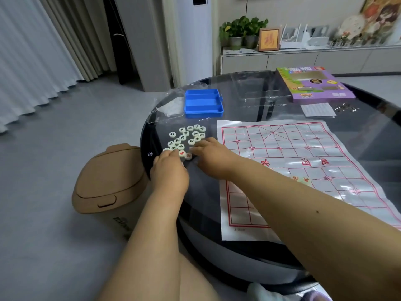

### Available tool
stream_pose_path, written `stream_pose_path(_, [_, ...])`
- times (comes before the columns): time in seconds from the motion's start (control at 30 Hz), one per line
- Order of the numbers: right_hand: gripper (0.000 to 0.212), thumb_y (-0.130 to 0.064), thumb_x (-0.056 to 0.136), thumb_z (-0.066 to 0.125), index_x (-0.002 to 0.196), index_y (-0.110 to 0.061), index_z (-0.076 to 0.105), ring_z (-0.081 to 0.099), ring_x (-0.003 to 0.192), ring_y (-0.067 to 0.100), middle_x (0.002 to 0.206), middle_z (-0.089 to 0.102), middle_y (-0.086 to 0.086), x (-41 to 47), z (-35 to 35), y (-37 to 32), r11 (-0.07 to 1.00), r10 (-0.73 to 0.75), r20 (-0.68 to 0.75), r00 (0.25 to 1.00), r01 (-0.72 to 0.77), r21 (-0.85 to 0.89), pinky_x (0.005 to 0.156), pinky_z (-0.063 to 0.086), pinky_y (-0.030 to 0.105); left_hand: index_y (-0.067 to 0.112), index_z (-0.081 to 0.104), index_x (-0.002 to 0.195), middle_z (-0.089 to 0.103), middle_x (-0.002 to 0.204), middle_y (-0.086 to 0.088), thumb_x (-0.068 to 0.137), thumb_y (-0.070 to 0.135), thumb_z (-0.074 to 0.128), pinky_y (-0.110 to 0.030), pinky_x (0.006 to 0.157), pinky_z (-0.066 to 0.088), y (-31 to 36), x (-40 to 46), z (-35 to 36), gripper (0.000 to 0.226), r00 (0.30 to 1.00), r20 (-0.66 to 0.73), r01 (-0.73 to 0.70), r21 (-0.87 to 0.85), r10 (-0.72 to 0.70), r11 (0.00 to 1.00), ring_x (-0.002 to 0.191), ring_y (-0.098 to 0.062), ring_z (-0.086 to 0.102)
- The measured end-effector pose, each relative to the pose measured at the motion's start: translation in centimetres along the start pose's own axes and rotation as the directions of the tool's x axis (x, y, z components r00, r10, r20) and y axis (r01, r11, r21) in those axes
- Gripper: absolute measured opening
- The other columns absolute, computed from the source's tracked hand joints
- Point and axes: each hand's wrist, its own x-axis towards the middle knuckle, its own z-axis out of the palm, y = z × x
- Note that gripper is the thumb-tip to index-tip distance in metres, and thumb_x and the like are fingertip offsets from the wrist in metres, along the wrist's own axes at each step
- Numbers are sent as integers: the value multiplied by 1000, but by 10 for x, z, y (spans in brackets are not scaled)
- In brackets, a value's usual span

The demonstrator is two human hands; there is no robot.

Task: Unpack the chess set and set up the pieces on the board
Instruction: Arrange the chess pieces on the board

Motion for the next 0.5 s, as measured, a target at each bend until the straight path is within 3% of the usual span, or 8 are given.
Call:
stream_pose_path(0.17, [38, -24, 93, 54, 128, -10, 56, 43, 121, 23, 130, 53, 8, 0, -15, -3, 994, 29, -43, 999, -24, 106, 94, 25, 22, 21, 54, 134, 48, 129, -6, 93, 17, 54, -33, 91, 32, -2, 13, 12, 41, 997, -71, -25, -34, 22, 999, 117, -28, 41])
stream_pose_path(0.3, [38, -28, 88, 62, 120, -8, 63, 51, 113, 25, 122, 56, 11, 5, -18, -10, 975, 84, -31, 996, -76, 208, 92, 35, 26, 22, 61, 128, 52, 123, -7, 91, 13, 57, -31, 92, 32, -5, 17, 14, 39, 994, -108, -30, -85, 20, 996, 114, -28, 43])
stream_pose_path(0.5, [31, -34, 82, 69, 105, -13, 71, 61, 97, 25, 108, 64, 9, 7, -18, -11, 948, 180, 24, 983, -180, 261, 85, 51, 34, 10, 69, 105, 58, 112, -11, 86, 20, 68, -38, 90, 42, -10, 17, 11, 21, 992, -118, -57, -183, 36, 981, 108, -31, 50])
